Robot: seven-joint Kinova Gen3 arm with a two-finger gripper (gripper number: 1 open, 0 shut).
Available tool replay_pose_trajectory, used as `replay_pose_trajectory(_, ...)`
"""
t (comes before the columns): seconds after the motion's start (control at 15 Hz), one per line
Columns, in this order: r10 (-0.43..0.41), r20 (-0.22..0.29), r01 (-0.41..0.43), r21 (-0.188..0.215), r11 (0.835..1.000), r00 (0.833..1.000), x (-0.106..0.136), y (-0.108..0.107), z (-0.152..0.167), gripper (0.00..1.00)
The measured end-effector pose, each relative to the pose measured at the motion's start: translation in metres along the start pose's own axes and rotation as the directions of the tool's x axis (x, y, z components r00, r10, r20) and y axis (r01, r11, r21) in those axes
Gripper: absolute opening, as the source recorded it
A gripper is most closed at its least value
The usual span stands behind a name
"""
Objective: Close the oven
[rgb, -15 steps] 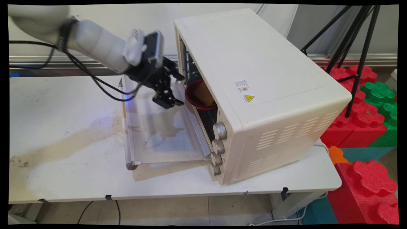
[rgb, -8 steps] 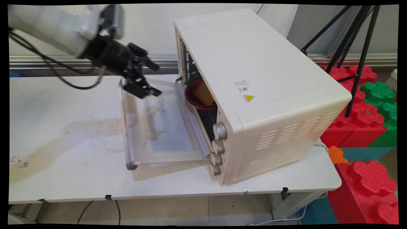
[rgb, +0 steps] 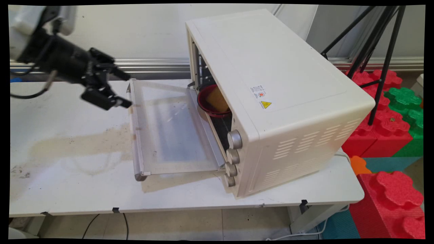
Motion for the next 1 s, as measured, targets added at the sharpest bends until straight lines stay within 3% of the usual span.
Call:
replay_pose_trajectory(0.53,-0.069,0.09,0.07,-0.013,0.997,0.994,-0.049,0.015,-0.03,1.0)
replay_pose_trajectory(1.0,-0.079,0.156,0.078,0.017,0.997,0.985,-0.081,-0.003,-0.003,1.0)
